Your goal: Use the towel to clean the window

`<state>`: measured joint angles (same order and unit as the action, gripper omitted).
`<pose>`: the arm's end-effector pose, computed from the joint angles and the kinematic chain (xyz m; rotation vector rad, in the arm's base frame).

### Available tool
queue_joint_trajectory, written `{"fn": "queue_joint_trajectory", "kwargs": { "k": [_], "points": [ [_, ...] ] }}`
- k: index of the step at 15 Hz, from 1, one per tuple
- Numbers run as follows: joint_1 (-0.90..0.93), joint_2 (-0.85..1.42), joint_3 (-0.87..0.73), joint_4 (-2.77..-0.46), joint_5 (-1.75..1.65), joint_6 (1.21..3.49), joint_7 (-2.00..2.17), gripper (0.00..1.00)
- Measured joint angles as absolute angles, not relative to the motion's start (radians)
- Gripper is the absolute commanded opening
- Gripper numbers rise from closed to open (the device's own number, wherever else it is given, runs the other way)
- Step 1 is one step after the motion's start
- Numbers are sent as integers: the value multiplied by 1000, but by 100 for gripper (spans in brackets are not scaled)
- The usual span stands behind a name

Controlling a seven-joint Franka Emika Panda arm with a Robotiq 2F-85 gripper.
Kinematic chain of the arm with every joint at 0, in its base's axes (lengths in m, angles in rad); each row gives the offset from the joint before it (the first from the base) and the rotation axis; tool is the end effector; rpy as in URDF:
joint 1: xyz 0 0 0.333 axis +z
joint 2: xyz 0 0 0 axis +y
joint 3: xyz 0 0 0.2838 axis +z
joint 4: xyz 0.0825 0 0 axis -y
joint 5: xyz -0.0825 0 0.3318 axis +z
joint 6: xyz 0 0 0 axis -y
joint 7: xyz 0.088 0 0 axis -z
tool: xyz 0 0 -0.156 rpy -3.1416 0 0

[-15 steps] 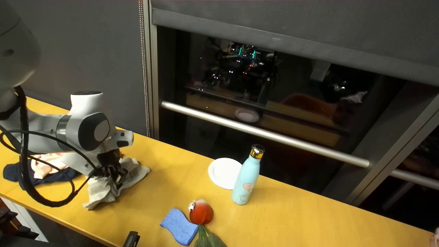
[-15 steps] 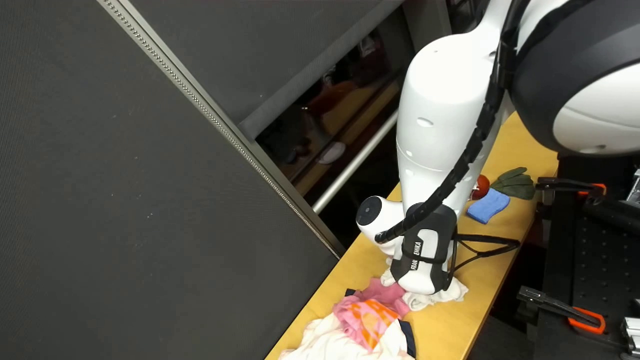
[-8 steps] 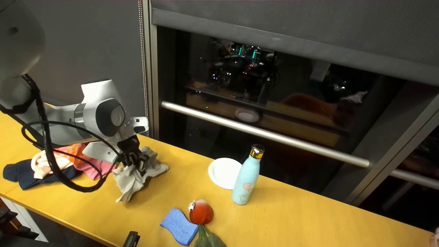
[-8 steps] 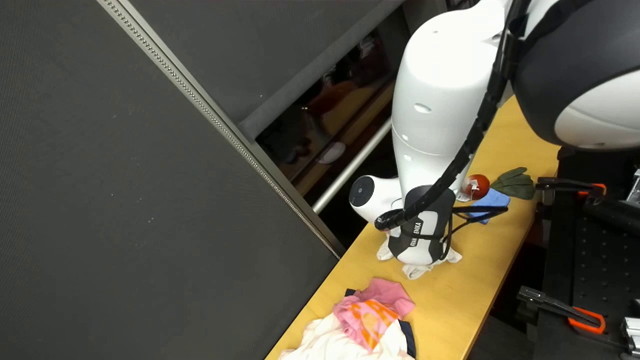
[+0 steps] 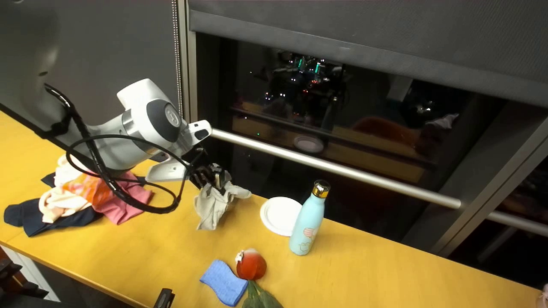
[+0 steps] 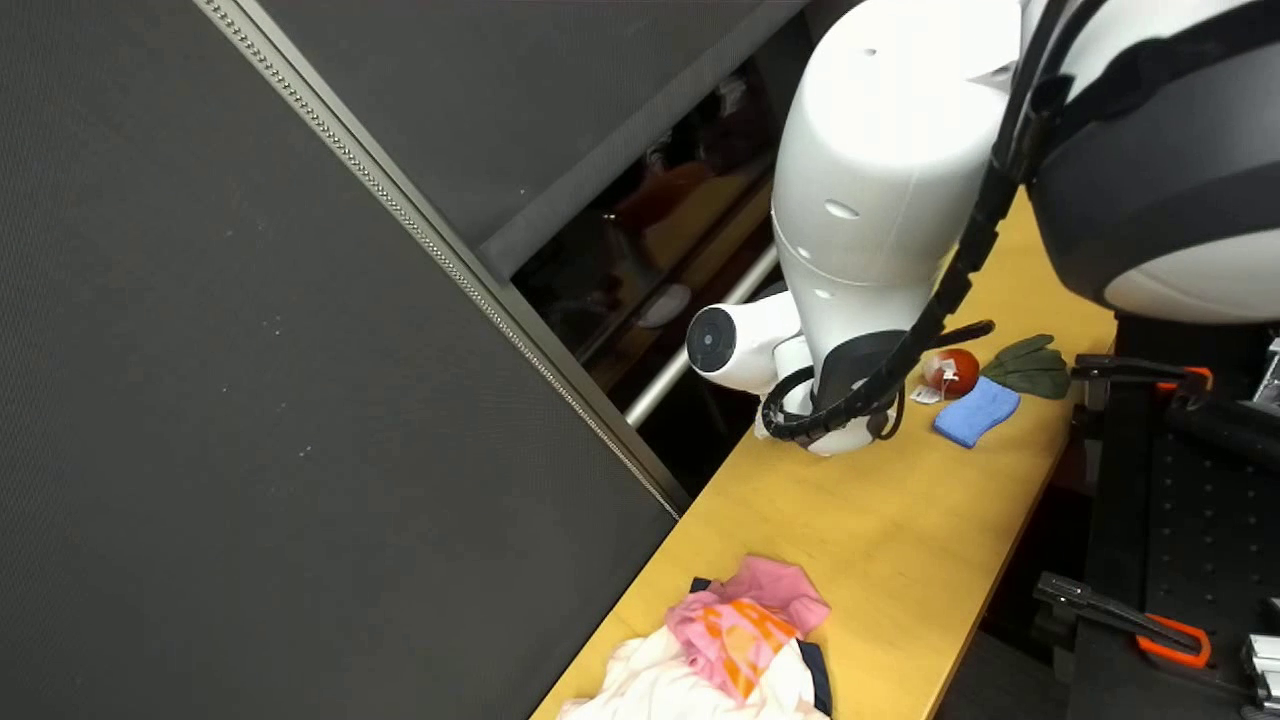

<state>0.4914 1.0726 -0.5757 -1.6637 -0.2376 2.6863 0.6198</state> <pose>0.6200 -0.0360 0.0471 2.5490 -0.2649 0.2820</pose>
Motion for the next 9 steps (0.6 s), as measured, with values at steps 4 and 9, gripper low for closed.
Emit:
{"fn": "queue_joint_trajectory", "kwargs": {
  "k": [4, 9],
  "points": [
    [501, 1115, -681, -1593, -305, 2690, 686, 3],
    [505, 1118, -784, -1475, -308, 2696, 803, 3]
  ]
}}
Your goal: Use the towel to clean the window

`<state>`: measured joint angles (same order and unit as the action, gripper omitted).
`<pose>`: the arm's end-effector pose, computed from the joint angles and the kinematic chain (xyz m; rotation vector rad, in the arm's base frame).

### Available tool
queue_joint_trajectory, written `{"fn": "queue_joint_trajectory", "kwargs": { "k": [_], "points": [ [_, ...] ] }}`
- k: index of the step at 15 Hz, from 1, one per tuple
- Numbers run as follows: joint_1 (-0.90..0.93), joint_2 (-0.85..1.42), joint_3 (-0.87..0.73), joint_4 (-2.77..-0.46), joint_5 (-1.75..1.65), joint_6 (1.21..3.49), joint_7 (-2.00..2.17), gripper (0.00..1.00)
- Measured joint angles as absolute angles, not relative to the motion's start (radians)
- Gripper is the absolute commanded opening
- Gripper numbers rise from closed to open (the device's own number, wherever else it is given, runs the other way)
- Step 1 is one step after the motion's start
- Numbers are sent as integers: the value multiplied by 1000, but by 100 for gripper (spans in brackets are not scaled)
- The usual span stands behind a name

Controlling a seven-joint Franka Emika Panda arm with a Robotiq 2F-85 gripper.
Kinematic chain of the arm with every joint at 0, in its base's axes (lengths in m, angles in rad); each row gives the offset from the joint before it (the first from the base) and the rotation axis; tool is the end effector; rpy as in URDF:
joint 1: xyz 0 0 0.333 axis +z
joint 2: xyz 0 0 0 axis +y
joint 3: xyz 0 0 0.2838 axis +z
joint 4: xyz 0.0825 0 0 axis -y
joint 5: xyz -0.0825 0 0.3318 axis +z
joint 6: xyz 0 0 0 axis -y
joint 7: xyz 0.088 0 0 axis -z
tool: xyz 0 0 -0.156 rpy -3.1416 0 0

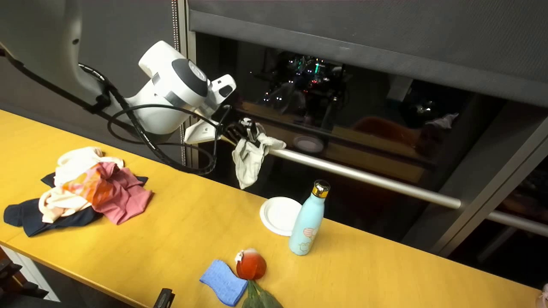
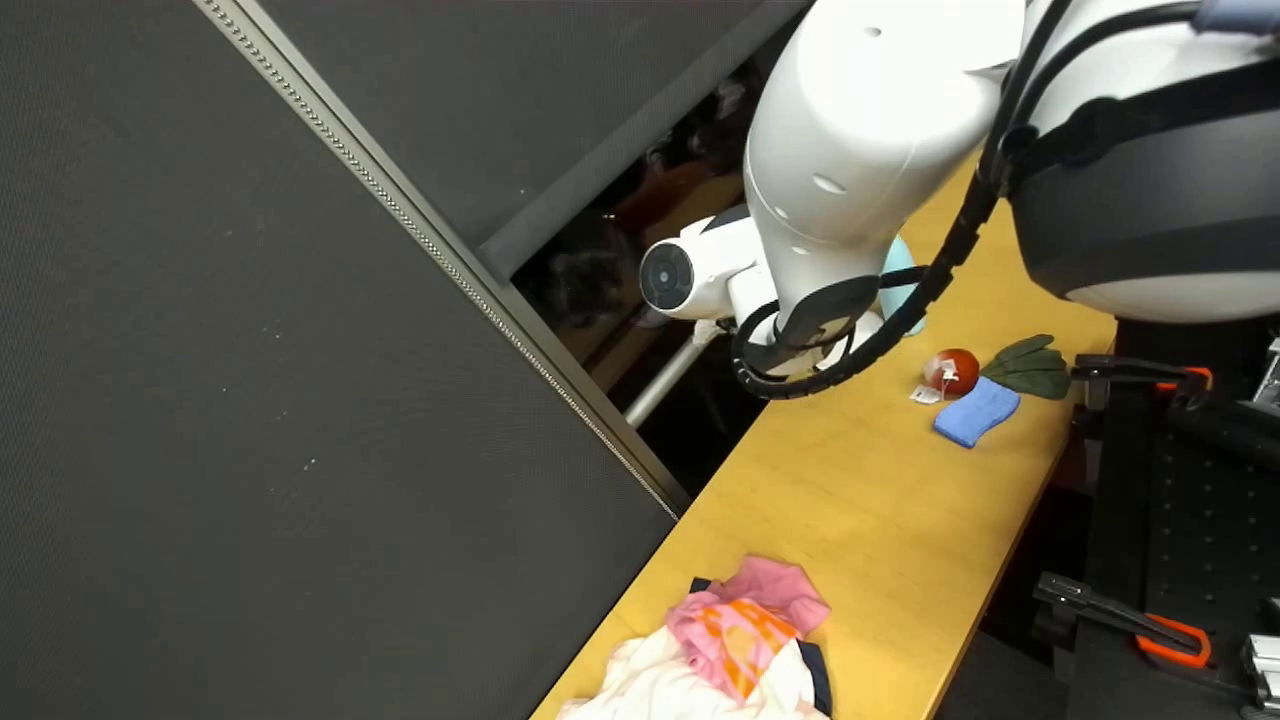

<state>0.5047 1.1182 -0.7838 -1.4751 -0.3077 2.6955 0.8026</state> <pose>0.6915 -0.0842 0.1465 2.3359 -0.4112 0.6334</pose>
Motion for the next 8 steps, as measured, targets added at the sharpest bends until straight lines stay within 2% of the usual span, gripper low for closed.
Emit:
{"fn": "queue_joint_trajectory", "kwargs": {
  "k": [8],
  "points": [
    [414, 1105, -811, -1276, -306, 2706, 877, 3]
  ]
}}
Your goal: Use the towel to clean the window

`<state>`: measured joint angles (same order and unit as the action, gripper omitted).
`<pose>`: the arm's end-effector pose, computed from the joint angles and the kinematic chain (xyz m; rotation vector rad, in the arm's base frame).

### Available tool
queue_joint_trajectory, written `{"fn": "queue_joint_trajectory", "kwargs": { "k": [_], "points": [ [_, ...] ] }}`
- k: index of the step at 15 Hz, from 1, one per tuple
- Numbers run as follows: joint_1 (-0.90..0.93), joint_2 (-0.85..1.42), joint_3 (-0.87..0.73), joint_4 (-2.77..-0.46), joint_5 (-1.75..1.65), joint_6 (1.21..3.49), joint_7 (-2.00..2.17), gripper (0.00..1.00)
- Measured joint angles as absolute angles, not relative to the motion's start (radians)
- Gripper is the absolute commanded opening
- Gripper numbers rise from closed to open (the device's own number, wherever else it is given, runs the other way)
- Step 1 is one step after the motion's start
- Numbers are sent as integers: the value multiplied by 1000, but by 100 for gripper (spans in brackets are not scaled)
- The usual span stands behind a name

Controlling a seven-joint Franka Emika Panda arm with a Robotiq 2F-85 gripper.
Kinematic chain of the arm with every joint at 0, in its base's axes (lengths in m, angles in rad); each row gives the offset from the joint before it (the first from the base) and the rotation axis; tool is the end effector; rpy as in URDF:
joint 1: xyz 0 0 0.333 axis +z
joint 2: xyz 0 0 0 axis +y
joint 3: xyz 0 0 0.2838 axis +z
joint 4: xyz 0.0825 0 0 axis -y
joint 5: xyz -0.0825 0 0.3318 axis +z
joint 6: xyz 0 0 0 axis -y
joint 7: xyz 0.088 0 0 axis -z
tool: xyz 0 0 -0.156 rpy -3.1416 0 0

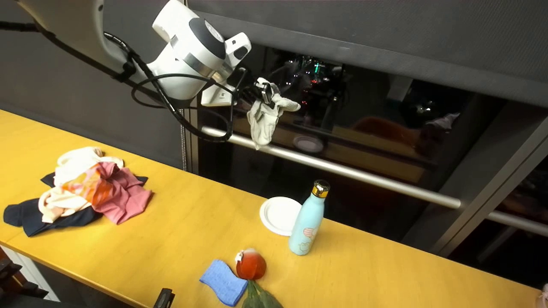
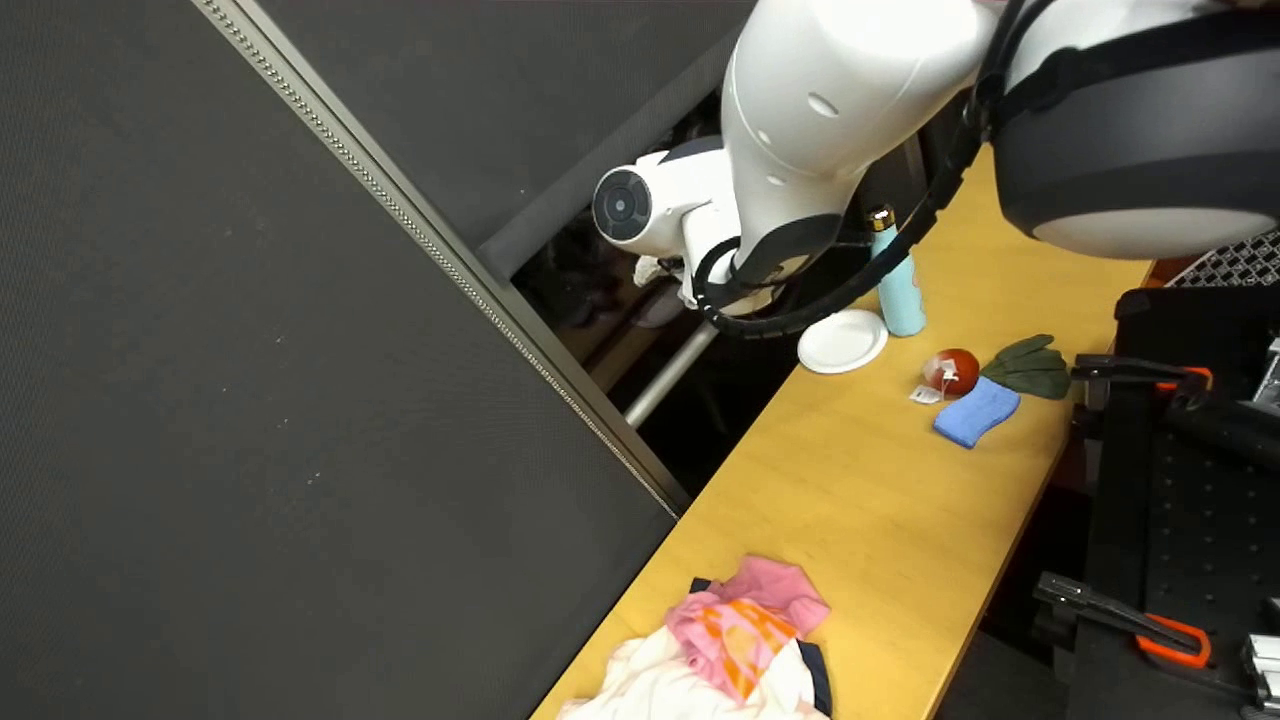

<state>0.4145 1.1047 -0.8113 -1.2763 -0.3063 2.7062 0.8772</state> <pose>0.7407 -0.1012 0.2316 2.2857 -0.5404 0.9024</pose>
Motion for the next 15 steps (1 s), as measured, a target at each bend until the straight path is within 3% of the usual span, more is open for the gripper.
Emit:
{"fn": "queue_joint_trajectory", "kwargs": {
  "k": [7, 15],
  "points": [
    [302, 1052, -606, -1217, -308, 2751, 608, 3],
    [289, 1083, -737, -1152, -409, 2693, 544, 3]
  ]
}}
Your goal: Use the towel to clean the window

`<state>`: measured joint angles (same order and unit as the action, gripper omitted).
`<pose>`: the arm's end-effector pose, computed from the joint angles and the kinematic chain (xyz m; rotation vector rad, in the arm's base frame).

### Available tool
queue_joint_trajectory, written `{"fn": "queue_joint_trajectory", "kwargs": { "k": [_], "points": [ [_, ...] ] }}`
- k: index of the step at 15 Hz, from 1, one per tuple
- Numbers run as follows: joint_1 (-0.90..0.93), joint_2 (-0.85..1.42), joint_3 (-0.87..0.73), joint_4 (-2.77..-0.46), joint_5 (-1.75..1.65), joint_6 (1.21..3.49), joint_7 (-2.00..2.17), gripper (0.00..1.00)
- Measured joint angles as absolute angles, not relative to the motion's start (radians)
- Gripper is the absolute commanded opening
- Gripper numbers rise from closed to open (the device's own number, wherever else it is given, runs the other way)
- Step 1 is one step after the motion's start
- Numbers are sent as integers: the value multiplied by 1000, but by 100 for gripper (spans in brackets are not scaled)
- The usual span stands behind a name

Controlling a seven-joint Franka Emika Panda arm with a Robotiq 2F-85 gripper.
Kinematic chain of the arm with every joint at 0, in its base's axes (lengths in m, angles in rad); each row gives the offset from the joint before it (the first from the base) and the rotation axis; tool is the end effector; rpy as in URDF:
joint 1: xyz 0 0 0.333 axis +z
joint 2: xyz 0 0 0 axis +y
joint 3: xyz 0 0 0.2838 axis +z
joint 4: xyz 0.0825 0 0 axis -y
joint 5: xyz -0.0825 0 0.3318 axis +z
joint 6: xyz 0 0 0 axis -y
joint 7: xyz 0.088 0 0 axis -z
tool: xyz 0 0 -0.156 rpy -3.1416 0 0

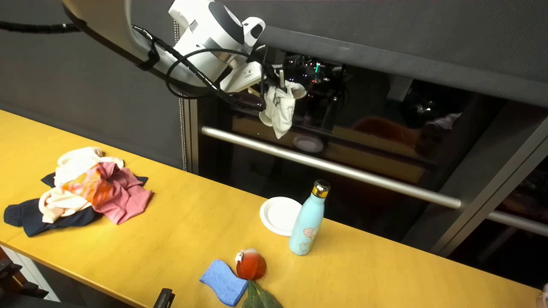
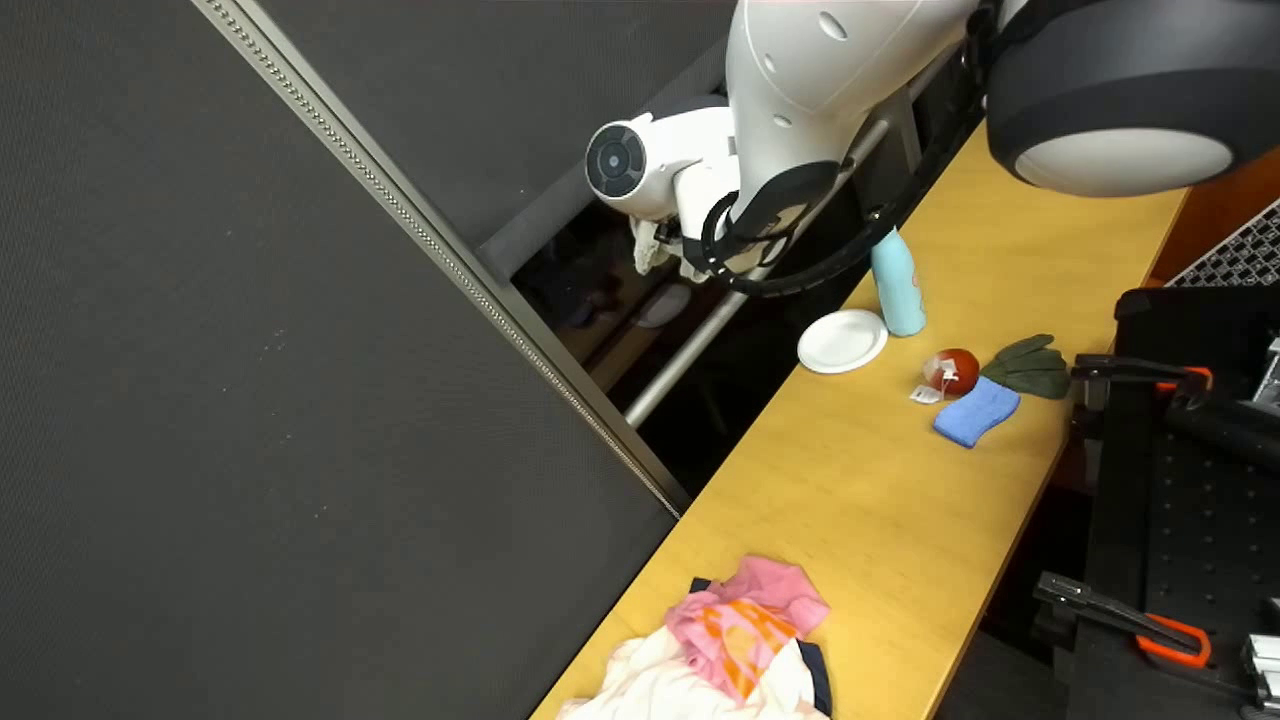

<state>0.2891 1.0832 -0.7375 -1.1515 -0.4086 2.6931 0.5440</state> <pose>0.7566 -0.1298 0.2664 2.2518 -0.1402 0.7975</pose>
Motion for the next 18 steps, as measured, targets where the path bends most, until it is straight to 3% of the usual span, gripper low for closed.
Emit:
{"fn": "queue_joint_trajectory", "kwargs": {
  "k": [5, 9, 18],
  "points": [
    [270, 1164, -838, -1078, -423, 2692, 577, 3],
    [218, 1179, -804, -1066, -417, 2695, 551, 3],
    [77, 1110, -454, -992, -342, 2608, 222, 3]
  ]
}}
